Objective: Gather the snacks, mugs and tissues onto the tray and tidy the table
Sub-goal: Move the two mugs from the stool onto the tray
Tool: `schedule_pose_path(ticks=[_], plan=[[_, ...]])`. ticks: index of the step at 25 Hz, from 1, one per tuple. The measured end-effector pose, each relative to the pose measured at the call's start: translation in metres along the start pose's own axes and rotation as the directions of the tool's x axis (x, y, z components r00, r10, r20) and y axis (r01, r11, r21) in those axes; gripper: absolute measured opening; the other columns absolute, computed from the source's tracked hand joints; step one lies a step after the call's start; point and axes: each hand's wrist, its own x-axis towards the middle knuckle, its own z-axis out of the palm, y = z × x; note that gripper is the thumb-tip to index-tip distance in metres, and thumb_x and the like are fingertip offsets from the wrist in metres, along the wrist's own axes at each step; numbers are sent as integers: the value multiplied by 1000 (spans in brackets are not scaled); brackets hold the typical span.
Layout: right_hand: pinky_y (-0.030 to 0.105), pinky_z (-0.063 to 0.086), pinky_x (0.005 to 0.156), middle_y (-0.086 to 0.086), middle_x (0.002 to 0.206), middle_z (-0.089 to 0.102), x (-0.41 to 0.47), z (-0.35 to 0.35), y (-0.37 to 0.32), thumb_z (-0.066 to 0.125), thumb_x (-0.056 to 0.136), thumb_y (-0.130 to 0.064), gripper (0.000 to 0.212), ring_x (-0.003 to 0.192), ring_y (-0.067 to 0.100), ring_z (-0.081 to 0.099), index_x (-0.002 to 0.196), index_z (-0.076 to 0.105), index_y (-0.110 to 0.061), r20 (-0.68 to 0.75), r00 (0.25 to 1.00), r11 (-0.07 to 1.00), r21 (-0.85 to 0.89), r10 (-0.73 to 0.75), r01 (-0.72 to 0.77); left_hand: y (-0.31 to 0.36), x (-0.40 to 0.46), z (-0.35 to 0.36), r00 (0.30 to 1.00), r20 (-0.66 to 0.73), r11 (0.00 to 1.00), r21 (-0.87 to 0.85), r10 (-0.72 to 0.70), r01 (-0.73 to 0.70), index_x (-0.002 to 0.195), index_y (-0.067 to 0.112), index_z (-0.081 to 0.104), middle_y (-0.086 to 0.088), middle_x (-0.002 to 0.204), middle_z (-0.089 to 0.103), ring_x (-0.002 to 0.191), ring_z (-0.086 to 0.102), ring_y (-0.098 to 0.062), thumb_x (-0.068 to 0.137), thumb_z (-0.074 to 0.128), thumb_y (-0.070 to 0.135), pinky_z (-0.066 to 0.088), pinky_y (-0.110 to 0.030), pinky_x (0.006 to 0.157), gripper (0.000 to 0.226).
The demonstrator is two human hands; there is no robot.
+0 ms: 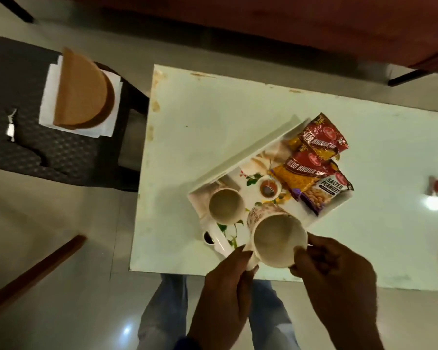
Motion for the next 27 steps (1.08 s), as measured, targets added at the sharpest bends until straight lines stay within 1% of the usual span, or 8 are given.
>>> schedule_pose_path(ticks=[3, 5, 8, 14, 20, 23, 25, 27], plan=[[2, 46, 49, -22, 68, 69, 3, 14, 38, 76, 79, -15, 22, 59, -11, 66, 99, 75, -24, 18, 999, 998, 35, 43, -44, -15, -18, 27, 975, 163, 982, -90, -149, 165, 115, 17, 66, 5, 101, 71, 105, 57, -10, 89, 65, 4, 35, 4, 84, 29], [4, 50, 54, -19, 69, 70, 6, 30, 52, 74, 79, -12, 21, 60, -9, 67, 98, 77, -21, 40, 998, 997, 63, 44, -46, -33, -27, 42, 962, 189, 979, -13, -197, 203, 112, 15, 66, 12, 94, 66, 87, 64, -6, 95, 60, 11, 39, 0, 76, 20], [27, 61, 70, -12, 77, 75, 11, 55, 66, 71, 81, -13, 21, 65, 3, 71, 98, 76, -23, 90, 994, 992, 107, 60, -69, -54, -28, 55, 962, 134, 971, 39, -237, 234, 98, 16, 68, 14, 81, 64, 71, 60, 6, 94, 56, 26, 40, -5, 68, 16], [26, 60, 74, -14, 81, 73, 18, 86, 82, 70, 83, -16, 18, 70, 4, 70, 99, 75, -21, 130, 987, 989, 102, 92, -106, -88, -33, 66, 951, 153, 961, 107, -269, 254, 100, 18, 68, 16, 86, 65, 76, 59, 11, 94, 61, 17, 39, -1, 70, 9], [27, 52, 82, -11, 88, 75, 18, 86, 80, 71, 86, -23, 27, 66, 4, 69, 113, 70, -23, 195, 967, 987, -46, 162, -156, -105, -38, 54, 930, 182, 947, 97, -318, 305, 116, 32, 59, 14, 105, 68, 94, 60, 1, 95, 55, 39, 44, -13, 81, 23], [28, 42, 78, -2, 97, 77, 18, 74, 61, 74, 82, -28, 33, 58, 10, 63, 114, 69, -21, -9, 991, 983, -128, 135, -135, -110, -45, 29, 933, 157, 946, 67, -324, 317, 124, 33, 57, 15, 110, 67, 89, 62, 5, 89, 62, 43, 43, -5, 80, 37], [28, 37, 73, 2, 97, 75, 17, 69, 37, 76, 80, -24, 32, 56, 13, 59, 112, 68, -20, -148, 987, 994, -89, 57, -71, -115, -44, -1, 952, 60, 953, -5, -301, 302, 113, 27, 66, 13, 99, 69, 76, 66, 2, 88, 68, 35, 49, -8, 71, 26], [27, 38, 68, 2, 92, 73, 17, 70, 6, 74, 82, -21, 29, 58, 13, 60, 110, 67, -22, -149, 988, 999, -44, -37, 30, -125, -37, -40, 954, -118, 961, -8, -276, 277, 96, 24, 71, 15, 85, 69, 66, 65, -1, 87, 71, 23, 54, -15, 61, 9]])
